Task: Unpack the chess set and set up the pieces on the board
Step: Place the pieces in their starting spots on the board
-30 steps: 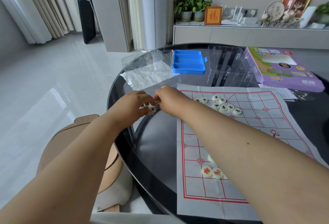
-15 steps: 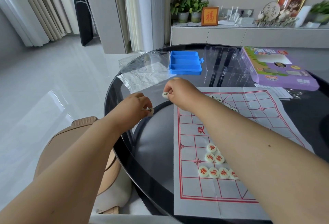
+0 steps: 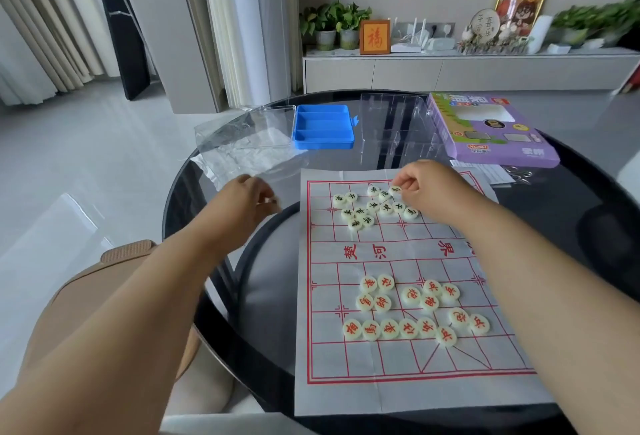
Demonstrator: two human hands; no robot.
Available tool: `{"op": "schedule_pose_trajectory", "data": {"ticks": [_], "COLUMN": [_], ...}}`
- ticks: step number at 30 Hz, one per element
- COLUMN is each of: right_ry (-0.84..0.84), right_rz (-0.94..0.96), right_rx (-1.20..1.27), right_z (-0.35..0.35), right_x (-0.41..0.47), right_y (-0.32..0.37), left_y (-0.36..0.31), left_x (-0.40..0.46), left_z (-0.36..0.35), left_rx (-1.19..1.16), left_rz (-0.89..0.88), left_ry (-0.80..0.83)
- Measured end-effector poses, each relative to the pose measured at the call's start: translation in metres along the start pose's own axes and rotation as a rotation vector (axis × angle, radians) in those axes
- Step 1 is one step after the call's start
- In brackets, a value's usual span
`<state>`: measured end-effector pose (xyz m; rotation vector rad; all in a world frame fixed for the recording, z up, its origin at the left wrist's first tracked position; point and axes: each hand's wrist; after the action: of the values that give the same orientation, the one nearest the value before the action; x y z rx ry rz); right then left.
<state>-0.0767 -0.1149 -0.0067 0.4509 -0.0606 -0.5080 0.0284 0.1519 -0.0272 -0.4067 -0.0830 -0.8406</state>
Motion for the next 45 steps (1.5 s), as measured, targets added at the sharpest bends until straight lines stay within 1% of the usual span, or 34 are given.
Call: {"op": "schedule_pose_trajectory", "data": {"ticks": [2, 4, 6, 10, 13, 15, 17, 21, 25, 27, 32, 34, 36, 40, 43, 45], "right_ry": [0.019, 0.051, 0.089, 0.177, 0.198, 0.219, 0.183, 0.024, -0.027, -0.01, 0.07, 0.079, 0.074, 0.006, -0.081, -0.101], "right_rz": [-0.034, -0.055, -0.072, -0.131, -0.116, -0.125, -0.114, -0.017, 0.048, 0.058, 0.04, 0.02, 0.016, 0.061, 0.077, 0.047], "right_rx": [-0.042, -0.106, -0.178, -0.257, -0.292, -0.352, -0.353, -0.206, -0.072, -0.028, 0.046, 0.094, 0.084, 0.044, 0.091, 0.159], "right_z": [0.005, 0.006, 0.006, 0.009, 0.013, 0.015, 0.012, 0.005, 0.007, 0.006, -0.001, -0.007, -0.017, -0.037, -0.043, -0.043], "right_x": [-0.007, -0.013, -0.016, -0.015, -0.013, -0.014, -0.017, -0.028, -0.046, -0.06, -0.094, -0.105, -0.113, -0.12, -0.119, -0.119], "right_y": [-0.012, -0.021, -0.024, -0.022, -0.019, -0.017, -0.021, -0.044, -0.055, -0.058, -0.061, -0.061, -0.06, -0.053, -0.05, -0.051], "left_y": [-0.03, -0.062, -0.091, -0.123, -0.132, -0.134, -0.134, -0.131, -0.124, -0.122, -0.126, -0.13, -0.135, -0.137, -0.136, -0.137], "left_x": [0.008, 0.018, 0.03, 0.055, 0.064, 0.066, 0.065, 0.051, 0.03, 0.017, -0.016, -0.027, -0.038, -0.059, -0.071, -0.076], "left_z": [-0.006, -0.02, -0.038, -0.061, -0.071, -0.074, -0.074, -0.063, -0.048, -0.04, -0.033, -0.034, -0.035, -0.035, -0.035, -0.036], "left_rx": [-0.02, -0.009, 0.022, 0.098, 0.157, 0.166, 0.152, 0.125, 0.095, 0.066, -0.007, -0.018, -0.025, -0.04, -0.08, -0.103], "left_rz": [-0.116, -0.257, -0.344, -0.37, -0.381, -0.369, -0.365, -0.377, -0.322, -0.269, -0.175, -0.149, -0.123, -0.061, -0.011, 0.015], "left_ry": [0.001, 0.048, 0.109, 0.17, 0.208, 0.219, 0.208, 0.14, 0.049, 0.039, 0.084, 0.102, 0.131, 0.155, 0.15, 0.18]}}
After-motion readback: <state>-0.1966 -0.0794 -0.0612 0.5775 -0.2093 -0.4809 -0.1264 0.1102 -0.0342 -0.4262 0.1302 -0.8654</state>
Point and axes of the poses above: each hand's wrist, its own x-axis towards the middle knuckle, its own z-axis out of the back of the hand, y = z × x, and after that the axes turned 13 degrees about -z, right-handed
